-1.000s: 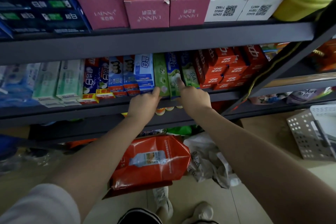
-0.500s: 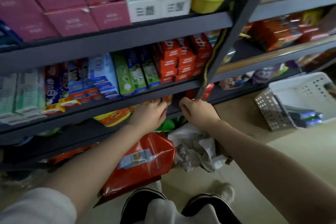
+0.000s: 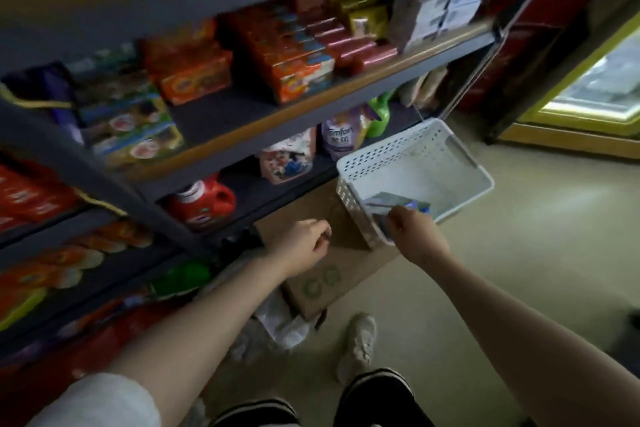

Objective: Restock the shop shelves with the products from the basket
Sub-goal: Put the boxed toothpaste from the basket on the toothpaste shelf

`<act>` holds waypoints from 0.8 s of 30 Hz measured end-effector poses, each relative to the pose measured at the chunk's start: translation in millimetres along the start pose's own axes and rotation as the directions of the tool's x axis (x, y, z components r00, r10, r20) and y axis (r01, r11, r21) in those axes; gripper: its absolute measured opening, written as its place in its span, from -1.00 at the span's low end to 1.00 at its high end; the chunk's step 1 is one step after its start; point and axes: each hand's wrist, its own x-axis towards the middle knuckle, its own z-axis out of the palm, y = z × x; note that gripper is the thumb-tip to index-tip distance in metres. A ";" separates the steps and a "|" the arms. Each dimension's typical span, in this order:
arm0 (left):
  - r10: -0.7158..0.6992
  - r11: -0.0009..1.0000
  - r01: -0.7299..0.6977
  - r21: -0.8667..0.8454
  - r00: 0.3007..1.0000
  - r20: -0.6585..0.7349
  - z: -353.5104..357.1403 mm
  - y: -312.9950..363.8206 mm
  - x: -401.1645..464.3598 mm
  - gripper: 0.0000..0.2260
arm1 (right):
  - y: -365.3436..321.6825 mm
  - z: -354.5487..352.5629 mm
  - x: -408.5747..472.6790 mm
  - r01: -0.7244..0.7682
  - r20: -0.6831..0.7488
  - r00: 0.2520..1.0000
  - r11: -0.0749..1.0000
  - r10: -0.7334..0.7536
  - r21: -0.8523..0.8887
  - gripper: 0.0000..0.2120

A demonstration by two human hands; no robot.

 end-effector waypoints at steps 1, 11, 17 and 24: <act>-0.031 0.999 0.031 -0.038 0.999 0.023 10.9 13.3 18.8 -0.83 | 24.9 -3.1 12.3 -0.013 0.029 0.999 1.000 0.013 -0.002 -0.81; -0.238 0.958 0.242 -0.156 0.970 0.047 86.6 55.7 138.1 -0.87 | 137.3 10.7 127.4 -0.094 0.307 0.945 0.992 0.117 -0.090 -0.68; -0.310 0.950 0.311 -0.045 0.951 0.020 105.9 60.6 180.8 -0.72 | 132.0 34.1 172.0 -0.171 0.496 0.853 0.985 0.166 -0.035 -0.61; -0.392 0.889 0.343 0.301 0.913 0.117 118.2 91.7 209.9 -0.38 | 154.6 -8.9 189.0 -0.537 0.519 0.813 0.685 0.265 0.492 -0.74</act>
